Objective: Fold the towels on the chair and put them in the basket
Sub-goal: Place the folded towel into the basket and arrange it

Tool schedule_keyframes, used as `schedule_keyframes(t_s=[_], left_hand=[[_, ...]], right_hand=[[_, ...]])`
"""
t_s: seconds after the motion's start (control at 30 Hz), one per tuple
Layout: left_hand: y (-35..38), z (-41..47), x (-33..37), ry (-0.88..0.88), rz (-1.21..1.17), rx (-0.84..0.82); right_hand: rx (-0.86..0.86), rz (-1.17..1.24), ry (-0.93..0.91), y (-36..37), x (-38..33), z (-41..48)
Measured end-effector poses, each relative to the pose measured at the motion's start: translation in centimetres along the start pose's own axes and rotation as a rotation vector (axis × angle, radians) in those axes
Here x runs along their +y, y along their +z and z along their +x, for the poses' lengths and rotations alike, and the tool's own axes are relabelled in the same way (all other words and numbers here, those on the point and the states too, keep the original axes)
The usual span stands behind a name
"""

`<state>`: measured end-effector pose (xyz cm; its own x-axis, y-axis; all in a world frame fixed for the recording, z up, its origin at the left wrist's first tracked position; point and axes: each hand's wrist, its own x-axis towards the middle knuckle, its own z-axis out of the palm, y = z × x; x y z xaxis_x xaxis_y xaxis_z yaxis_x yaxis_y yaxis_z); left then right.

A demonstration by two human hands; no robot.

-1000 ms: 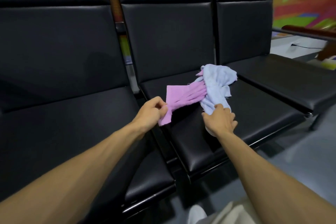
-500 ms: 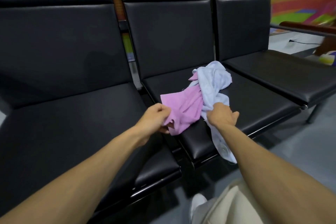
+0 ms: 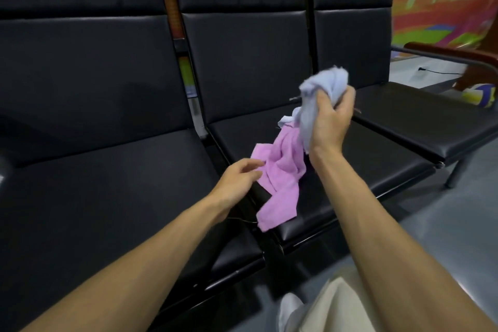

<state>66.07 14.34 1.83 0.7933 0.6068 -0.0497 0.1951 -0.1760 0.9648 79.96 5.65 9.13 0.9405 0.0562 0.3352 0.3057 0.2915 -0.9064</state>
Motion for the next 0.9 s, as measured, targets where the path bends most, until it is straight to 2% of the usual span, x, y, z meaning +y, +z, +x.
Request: schedule_keyframes(t_s=[0.03,0.13,0.27,0.33,0.4,0.43,0.47,0.5,0.57,0.6,0.67,0.7,0.77,0.83,0.9], left_hand=[[-0.5,0.2,0.6,0.039,-0.058,0.064],[-2.1,0.0,3.0,0.021,-0.290,0.159],[-6.0,-0.7,5.0,-0.092,-0.613,0.013],[-8.1,-1.3,5.3,-0.084,-0.626,-0.026],[-9.3,-2.2,5.0,-0.114,-0.459,0.047],[-9.7,-2.5,4.6,-0.142,-0.374,0.113],[-10.0,-2.9,4.2,-0.155,-0.337,0.163],[-10.4,-3.1,3.8,-0.143,-0.336,0.207],[-11.3,-3.4,3.2,-0.107,-0.408,0.275],[-11.9,-3.8,3.2,-0.099,-0.449,0.282],[-13.1,-4.8,3.7,-0.071,-0.533,0.210],[-13.9,-5.4,3.9,-0.057,-0.572,0.156],[-15.3,-7.1,4.1,-0.020,-0.597,0.059],[-16.6,-9.0,3.6,-0.004,-0.564,-0.015],[-17.7,-10.7,2.3,-0.025,-0.521,-0.056]], right_hand=[[-0.106,0.024,-0.043,0.5,-0.3,-0.4],[-0.414,-0.017,0.017,1.3,-0.4,-3.3],[-0.820,0.053,-0.055,2.6,-1.0,-6.0],[-1.074,0.038,-0.024,3.2,-1.0,-7.3],[-1.289,0.030,0.081,3.1,-0.7,-8.3],[-1.327,0.057,0.182,3.0,-0.6,-8.5],[-1.289,0.079,0.302,2.9,-0.7,-8.6],[-1.168,0.057,0.410,3.0,-0.6,-8.5],[-0.857,-0.157,0.555,3.3,0.3,-8.0],[-0.786,-0.309,0.606,3.3,1.1,-7.8],[-0.827,-0.487,0.734,3.1,2.9,-7.9],[-0.851,-0.477,0.799,3.1,3.7,-8.1],[-0.861,-0.280,0.859,3.6,4.7,-8.2],[-0.803,0.014,0.812,5.3,4.7,-8.2],[-0.690,0.166,0.718,7.3,4.1,-8.9]])
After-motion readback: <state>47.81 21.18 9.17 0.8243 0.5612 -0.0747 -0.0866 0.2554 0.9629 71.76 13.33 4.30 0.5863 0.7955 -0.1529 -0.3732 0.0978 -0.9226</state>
